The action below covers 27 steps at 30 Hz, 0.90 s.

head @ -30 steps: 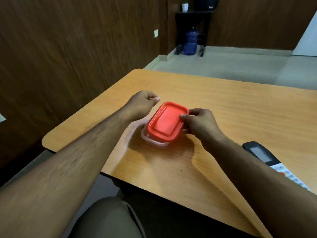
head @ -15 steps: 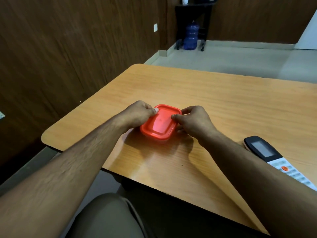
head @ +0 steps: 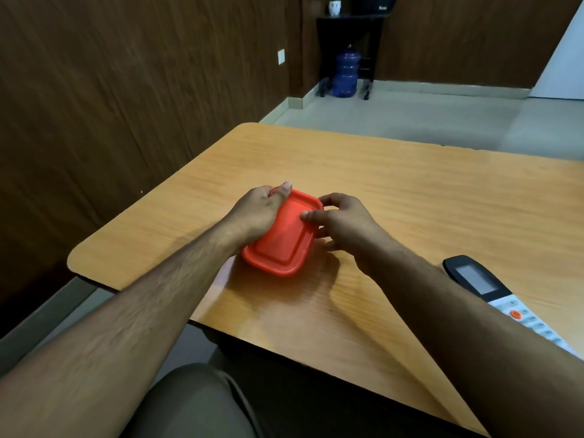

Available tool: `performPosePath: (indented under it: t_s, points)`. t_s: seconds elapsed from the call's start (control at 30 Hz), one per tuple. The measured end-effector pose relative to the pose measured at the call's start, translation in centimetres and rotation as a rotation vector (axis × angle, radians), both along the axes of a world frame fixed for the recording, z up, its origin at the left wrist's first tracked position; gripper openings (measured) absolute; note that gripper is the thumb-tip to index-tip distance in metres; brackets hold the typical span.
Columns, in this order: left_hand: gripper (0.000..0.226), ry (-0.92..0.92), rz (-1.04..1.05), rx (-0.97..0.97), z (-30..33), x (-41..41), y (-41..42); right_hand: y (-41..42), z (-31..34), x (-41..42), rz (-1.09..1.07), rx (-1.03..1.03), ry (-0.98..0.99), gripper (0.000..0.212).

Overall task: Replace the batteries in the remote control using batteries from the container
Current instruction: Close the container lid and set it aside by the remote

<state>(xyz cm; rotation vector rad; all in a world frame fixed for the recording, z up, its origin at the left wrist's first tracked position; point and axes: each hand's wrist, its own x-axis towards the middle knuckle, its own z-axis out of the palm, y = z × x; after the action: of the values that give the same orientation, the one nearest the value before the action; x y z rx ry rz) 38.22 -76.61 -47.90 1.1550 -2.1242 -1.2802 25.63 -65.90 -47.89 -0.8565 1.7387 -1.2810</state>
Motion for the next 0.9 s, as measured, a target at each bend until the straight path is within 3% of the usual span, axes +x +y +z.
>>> performPosePath:
  t_s: [0.17,0.3,0.43,0.57,0.63,0.7,0.77,0.9]
  points:
    - [0.044,0.008,0.017,-0.128,0.3,0.1,0.1,-0.2,-0.1,0.8,-0.060,-0.082,-0.130,0.031]
    - [0.043,-0.009,0.024,-0.183,0.2,0.3,0.1,-0.5,-0.6,1.2,-0.153,-0.106,-0.196,0.024]
    - [0.046,0.057,0.049,-0.103,0.1,0.7,0.3,-0.4,-0.6,1.3,-0.126,-0.156,-0.191,0.026]
    - [0.043,0.166,0.116,-0.073,0.9,1.0,0.4,0.2,-0.3,1.3,0.115,-0.073,-0.289,0.029]
    - [0.045,0.198,0.113,0.008,1.3,1.5,0.4,0.2,-0.4,1.4,0.107,-0.093,-0.285,0.025]
    - [0.051,0.113,0.059,0.038,1.3,2.3,0.6,-0.1,-0.3,1.1,0.015,-0.135,-0.292,0.023]
    - [0.049,0.036,0.023,-0.014,0.9,2.9,1.0,-0.2,-0.3,0.6,0.003,-0.143,-0.335,0.032]
    - [0.040,0.060,0.072,-0.095,0.9,3.2,1.4,-0.2,-0.6,1.7,0.179,-0.066,-0.345,0.056]
